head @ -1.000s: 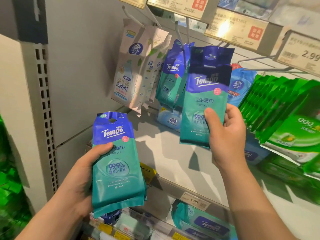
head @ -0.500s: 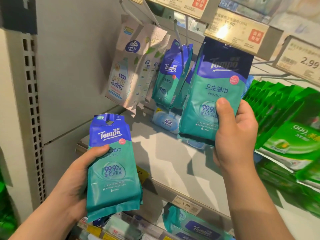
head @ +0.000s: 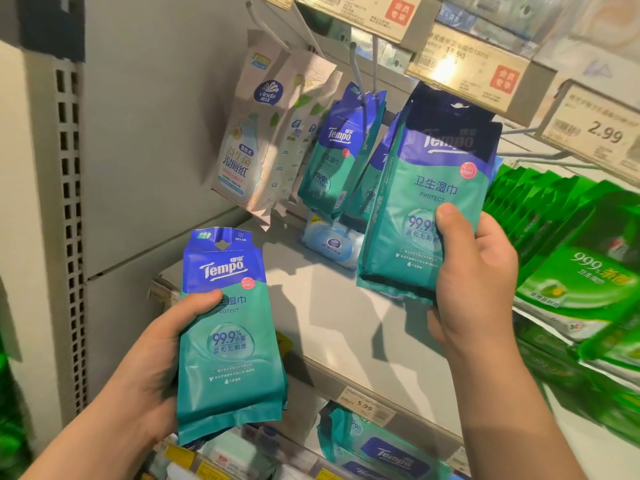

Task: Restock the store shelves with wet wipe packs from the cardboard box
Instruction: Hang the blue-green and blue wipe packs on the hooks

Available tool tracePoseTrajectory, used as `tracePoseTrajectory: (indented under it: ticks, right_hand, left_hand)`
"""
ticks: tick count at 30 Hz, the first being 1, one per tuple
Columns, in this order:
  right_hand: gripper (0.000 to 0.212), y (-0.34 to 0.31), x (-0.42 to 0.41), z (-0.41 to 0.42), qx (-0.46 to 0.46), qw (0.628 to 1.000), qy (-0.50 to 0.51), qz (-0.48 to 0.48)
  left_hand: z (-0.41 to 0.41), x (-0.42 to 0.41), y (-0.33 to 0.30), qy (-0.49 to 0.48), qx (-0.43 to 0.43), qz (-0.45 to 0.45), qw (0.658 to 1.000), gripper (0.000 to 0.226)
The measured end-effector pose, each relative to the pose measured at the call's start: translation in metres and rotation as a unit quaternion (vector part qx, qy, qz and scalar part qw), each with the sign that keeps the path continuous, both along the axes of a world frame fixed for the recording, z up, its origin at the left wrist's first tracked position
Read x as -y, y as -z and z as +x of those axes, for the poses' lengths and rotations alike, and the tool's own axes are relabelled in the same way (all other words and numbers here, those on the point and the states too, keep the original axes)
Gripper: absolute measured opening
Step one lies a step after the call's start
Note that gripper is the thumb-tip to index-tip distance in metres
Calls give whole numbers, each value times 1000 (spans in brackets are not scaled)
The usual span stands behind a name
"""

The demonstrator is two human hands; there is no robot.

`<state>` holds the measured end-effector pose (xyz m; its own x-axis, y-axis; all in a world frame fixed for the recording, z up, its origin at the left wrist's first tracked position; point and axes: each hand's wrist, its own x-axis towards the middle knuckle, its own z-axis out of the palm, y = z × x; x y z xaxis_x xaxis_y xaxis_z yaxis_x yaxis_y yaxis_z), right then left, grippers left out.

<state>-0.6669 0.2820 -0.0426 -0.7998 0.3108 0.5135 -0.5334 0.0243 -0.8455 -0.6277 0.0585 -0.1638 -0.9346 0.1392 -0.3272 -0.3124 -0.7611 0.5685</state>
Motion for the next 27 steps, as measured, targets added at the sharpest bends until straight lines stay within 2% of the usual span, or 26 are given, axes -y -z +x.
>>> tracePoseTrajectory:
  ticks: [9,15,18,21,27]
  right_hand:
    - [12,-1,0,-13,58,998,-11,22]
    - [25,22,-3,7,-6,994,9,112]
    - [37,20,0,16,-52,994,6,94]
    - [37,11,5,21,-70,996,-4,59]
    - [29,-5,8,20,-29,1000,5,12]
  left_hand:
    - [4,0,3,-12,9,8,1000,39]
    - [6,3,5,-13,19,11,1000,34]
    - [7,4,8,-9,25,14,1000,38]
    - [7,2,10,-4,31,21,999,43]
    - [6,-2,16,11,32,27,999,42]
